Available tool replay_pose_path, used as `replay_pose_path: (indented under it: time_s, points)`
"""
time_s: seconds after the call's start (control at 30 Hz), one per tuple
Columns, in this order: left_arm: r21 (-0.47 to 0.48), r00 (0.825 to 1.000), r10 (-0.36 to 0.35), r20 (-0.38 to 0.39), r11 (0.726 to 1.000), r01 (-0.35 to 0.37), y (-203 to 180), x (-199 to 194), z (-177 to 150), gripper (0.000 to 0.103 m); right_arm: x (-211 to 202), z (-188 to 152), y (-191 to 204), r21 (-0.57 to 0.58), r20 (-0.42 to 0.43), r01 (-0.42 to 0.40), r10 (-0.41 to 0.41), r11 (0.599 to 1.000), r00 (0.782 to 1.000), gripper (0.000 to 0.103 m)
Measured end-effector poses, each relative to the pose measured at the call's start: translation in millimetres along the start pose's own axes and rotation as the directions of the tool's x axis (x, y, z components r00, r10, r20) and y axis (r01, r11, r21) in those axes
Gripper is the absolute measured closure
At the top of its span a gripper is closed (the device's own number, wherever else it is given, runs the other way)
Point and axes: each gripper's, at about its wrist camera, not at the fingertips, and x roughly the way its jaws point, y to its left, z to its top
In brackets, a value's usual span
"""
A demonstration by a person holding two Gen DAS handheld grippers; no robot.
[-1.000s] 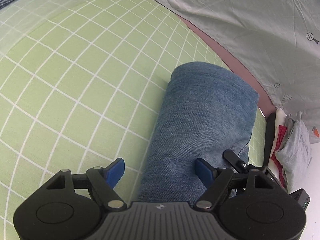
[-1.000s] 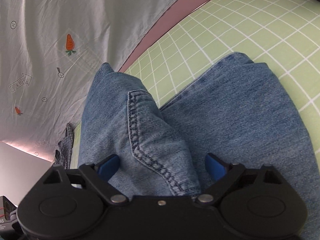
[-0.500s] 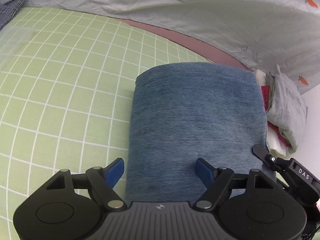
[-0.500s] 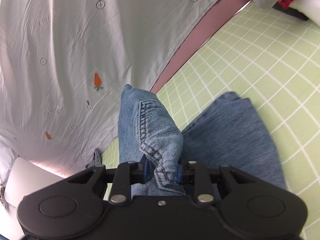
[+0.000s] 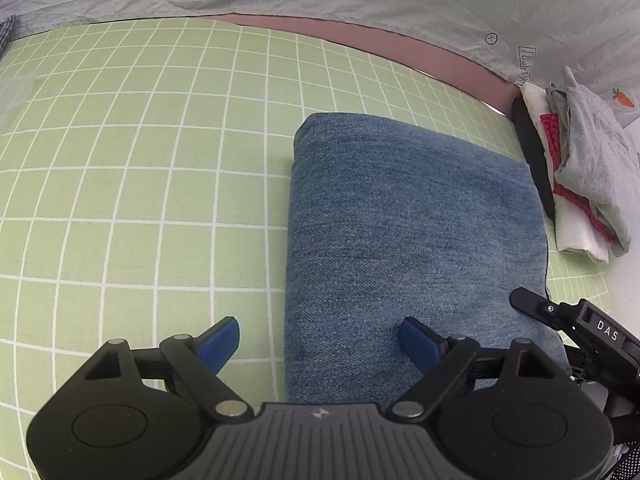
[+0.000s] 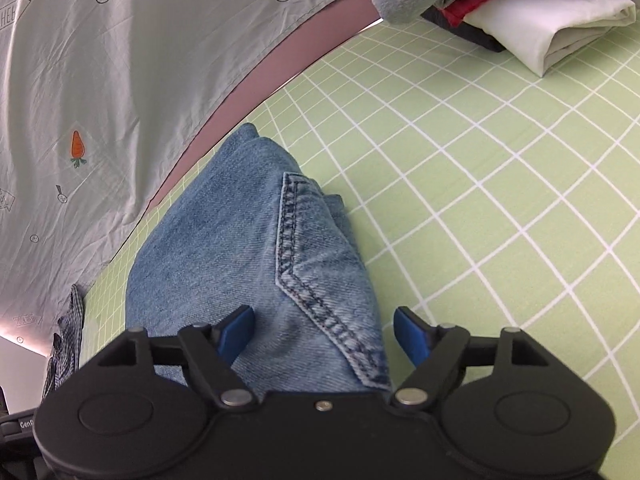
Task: Fold clothes
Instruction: 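Grasp the folded jeans with the left gripper while the right gripper holds the other end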
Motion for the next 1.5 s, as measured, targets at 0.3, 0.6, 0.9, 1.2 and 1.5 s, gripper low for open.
replay_pose_path:
  time_s: [0.3,0.6,0.9,1.2,1.5]
  points:
    - [0.018,1.000,-0.006,-0.026,1.000,0.006,-3.7,15.8,9.9,0.012,16.8,8.7,1.2,-0.023,-0.040,-0.044,0.043,0.999,0.998,0.017]
    - [-0.082,0.992,-0.111,-0.054,0.991,0.107,3.4,31.6,11.5,0.015,30.8,13.4,20.9,-0.091,-0.063,-0.069,0.063,0.993,0.996,0.007]
    - [-0.030,0.984,-0.176,0.002,0.984,0.176,-0.1,-2.6,-7.6,0.073,18.0,4.8,28.1,-0.014,-0.062,-0.125,0.124,0.992,0.990,0.046]
    - [-0.028,0.984,-0.175,0.031,0.984,0.176,28.5,-56.5,-65.3,0.076,-34.8,-53.0,52.0,0.093,-0.065,-0.168,0.174,0.981,0.983,0.062]
    - [-0.033,0.981,-0.189,0.051,0.981,0.191,51.1,-93.0,-113.3,0.077,-73.9,-102.9,65.3,0.113,-0.076,-0.179,0.189,0.977,0.979,0.063]
